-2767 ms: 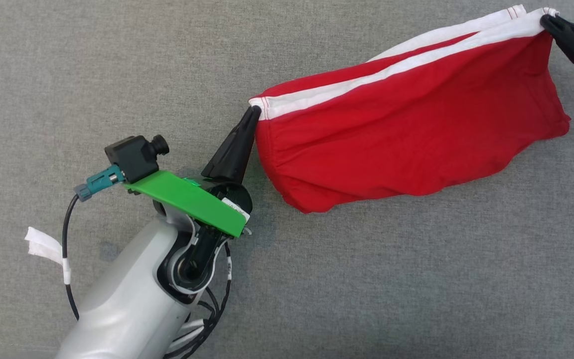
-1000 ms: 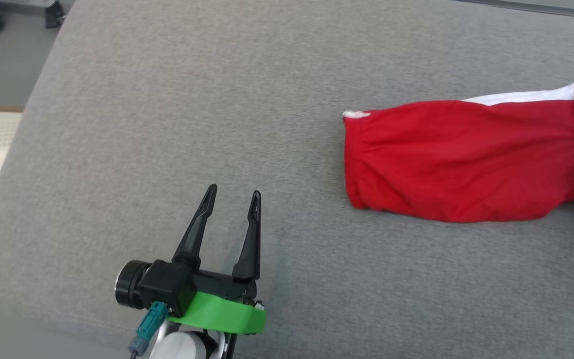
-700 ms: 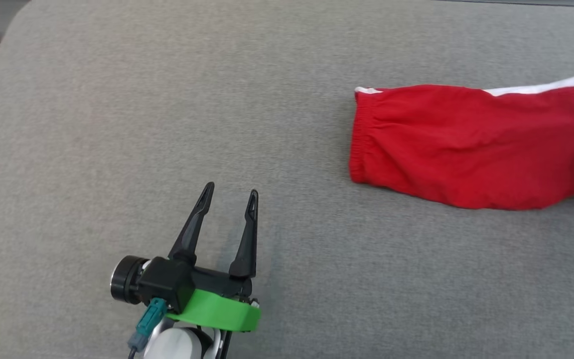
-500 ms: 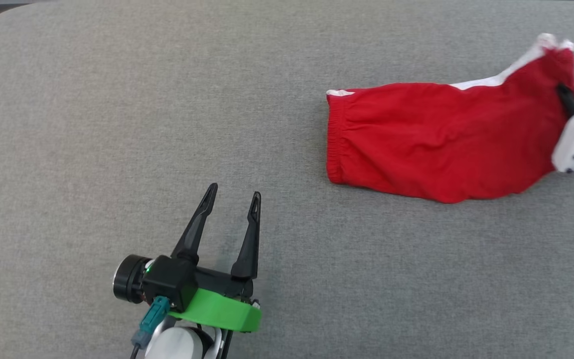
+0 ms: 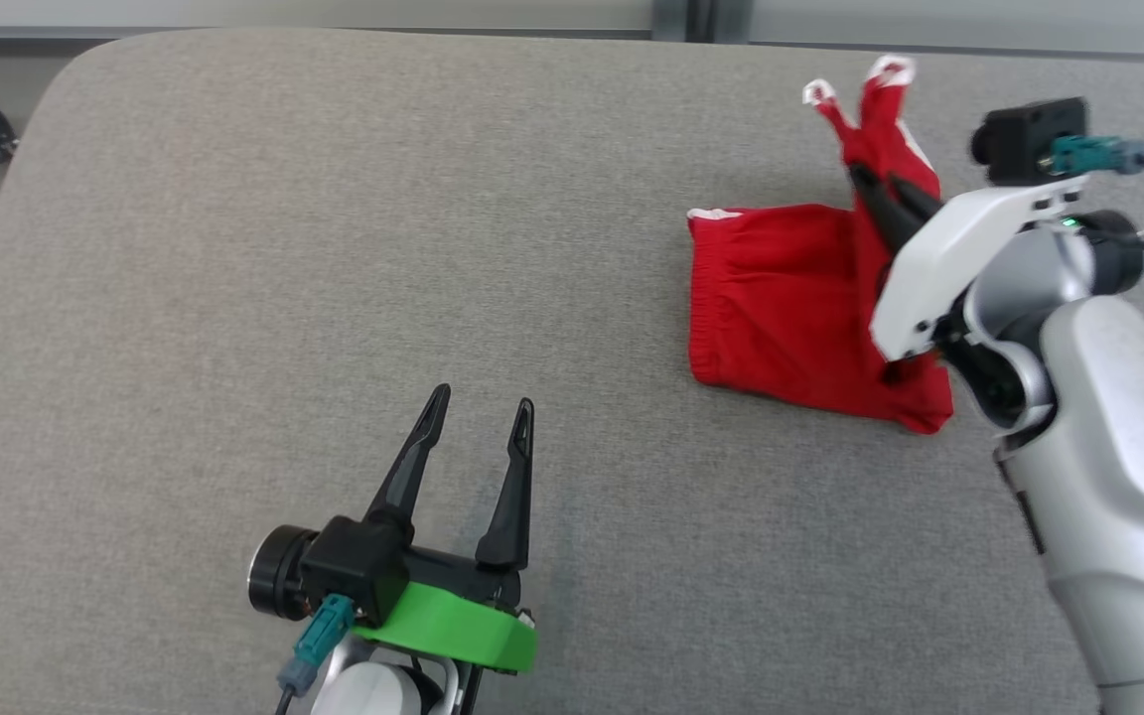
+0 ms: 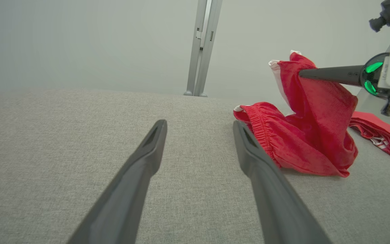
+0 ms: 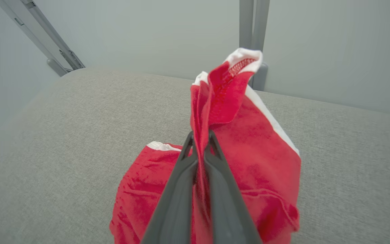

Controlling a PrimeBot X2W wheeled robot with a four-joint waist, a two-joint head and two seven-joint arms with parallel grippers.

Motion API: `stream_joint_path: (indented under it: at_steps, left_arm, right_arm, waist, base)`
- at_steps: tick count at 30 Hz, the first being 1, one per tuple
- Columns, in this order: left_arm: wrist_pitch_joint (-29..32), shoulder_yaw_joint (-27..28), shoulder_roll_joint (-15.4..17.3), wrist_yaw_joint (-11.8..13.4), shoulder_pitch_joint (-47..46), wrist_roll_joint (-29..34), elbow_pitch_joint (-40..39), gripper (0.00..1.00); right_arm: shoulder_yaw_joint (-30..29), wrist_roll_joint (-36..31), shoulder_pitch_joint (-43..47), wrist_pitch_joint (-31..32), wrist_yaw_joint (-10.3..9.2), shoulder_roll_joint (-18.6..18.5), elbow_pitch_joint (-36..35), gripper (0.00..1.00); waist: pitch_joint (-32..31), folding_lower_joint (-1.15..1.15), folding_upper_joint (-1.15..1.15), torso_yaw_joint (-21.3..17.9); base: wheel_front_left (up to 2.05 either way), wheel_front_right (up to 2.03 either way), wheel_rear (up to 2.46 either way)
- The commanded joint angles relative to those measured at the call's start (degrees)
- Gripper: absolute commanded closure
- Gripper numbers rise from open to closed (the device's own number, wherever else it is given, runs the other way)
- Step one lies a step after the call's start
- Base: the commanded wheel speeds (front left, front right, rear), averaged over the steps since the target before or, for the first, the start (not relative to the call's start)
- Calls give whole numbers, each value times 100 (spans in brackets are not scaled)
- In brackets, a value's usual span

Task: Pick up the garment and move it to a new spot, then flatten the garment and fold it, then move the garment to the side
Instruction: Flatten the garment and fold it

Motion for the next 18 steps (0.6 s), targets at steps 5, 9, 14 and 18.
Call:
stream_joint_path:
  at_steps: [5,9,14,18]
  left_arm:
    - [0,-99,12,23,36,-79,40,0]
    - [0,-109,11,39,-1,-101,67,0]
    - [0,-134,11,53,-40,-132,97,0]
    - [0,-136,12,69,-16,-149,109,0]
  right_arm:
    - [116,-213,177,166,-6,537,-61,100]
    - [309,-291,215,305,-6,772,154,100]
    - [598,88,207,199,-6,973,276,0]
    - [575,379,119,-128,-6,955,63,0]
  waist:
    - [-62,0,0,303]
    - [-53,0,0,364]
    - [-72,0,0,362]
    - [-137,0,0,288]
  base:
    - [0,0,0]
    - [0,0,0]
    - [0,0,0]
    - [0,0,0]
